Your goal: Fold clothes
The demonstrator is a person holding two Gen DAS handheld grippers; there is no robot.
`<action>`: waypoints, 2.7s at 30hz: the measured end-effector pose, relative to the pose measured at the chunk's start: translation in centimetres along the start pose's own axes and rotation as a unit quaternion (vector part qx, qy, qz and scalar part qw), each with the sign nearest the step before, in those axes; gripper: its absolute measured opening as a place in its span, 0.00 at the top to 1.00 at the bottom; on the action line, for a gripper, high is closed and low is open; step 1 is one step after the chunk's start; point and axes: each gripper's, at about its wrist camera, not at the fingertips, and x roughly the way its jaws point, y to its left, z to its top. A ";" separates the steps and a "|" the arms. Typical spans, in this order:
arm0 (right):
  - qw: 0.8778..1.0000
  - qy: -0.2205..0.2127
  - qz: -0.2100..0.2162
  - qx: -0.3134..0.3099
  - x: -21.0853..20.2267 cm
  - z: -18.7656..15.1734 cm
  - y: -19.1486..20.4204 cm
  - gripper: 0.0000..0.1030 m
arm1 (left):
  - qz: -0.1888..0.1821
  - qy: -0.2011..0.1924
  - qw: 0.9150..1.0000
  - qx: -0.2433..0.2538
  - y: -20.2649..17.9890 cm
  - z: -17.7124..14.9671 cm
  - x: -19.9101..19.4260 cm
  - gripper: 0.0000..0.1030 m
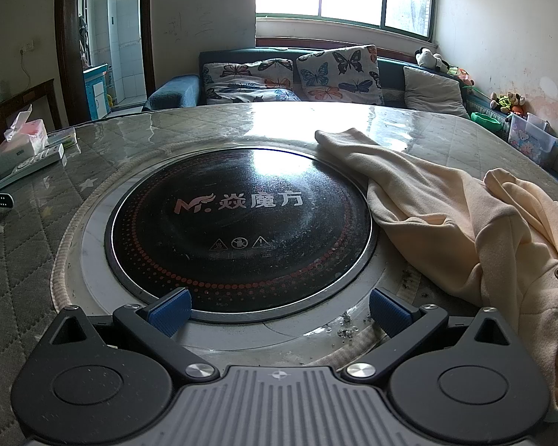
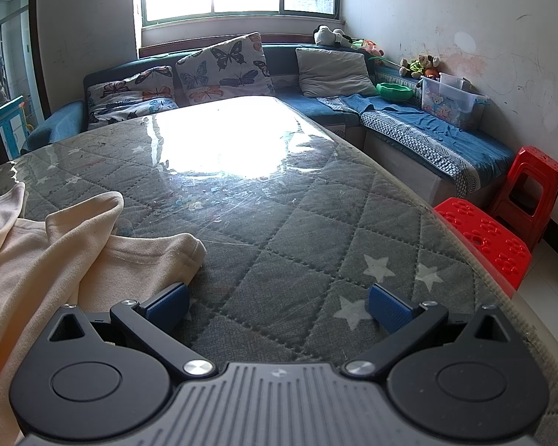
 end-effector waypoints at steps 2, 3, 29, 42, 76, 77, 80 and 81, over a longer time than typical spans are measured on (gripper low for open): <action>1.000 0.001 0.001 -0.002 -0.1 -0.1 0.1 0.00 | 0.000 0.000 1.000 0.000 0.0 0.0 0.0 0.00; 1.000 0.001 0.002 -0.004 -0.2 -0.1 0.2 0.00 | 0.000 0.000 1.000 0.000 0.0 0.0 0.0 0.00; 0.995 -0.011 0.087 -0.048 -7.6 -3.4 2.8 0.00 | -0.013 0.018 0.999 -0.030 -2.9 0.0 -3.4 0.00; 0.987 -0.008 0.138 -0.077 -11.3 -4.6 2.8 0.00 | -0.036 0.028 0.999 -0.009 -6.1 -1.4 -6.6 0.00; 0.987 -0.010 0.141 -0.081 -15.3 -7.7 2.1 0.00 | -0.078 0.034 0.994 0.067 -10.3 -5.4 -9.7 0.00; 0.987 -0.009 0.141 -0.080 -15.4 -7.7 2.1 0.00 | -0.078 0.035 0.994 0.068 -10.3 -5.4 -9.7 0.00; 0.987 -0.008 0.142 -0.081 -15.4 -7.8 2.1 0.00 | -0.078 0.035 0.994 0.070 -10.4 -5.3 -9.7 0.00; 0.986 -0.007 0.143 -0.081 -15.4 -7.8 2.1 0.00 | -0.079 0.034 0.994 0.071 -10.5 -5.3 -9.8 0.00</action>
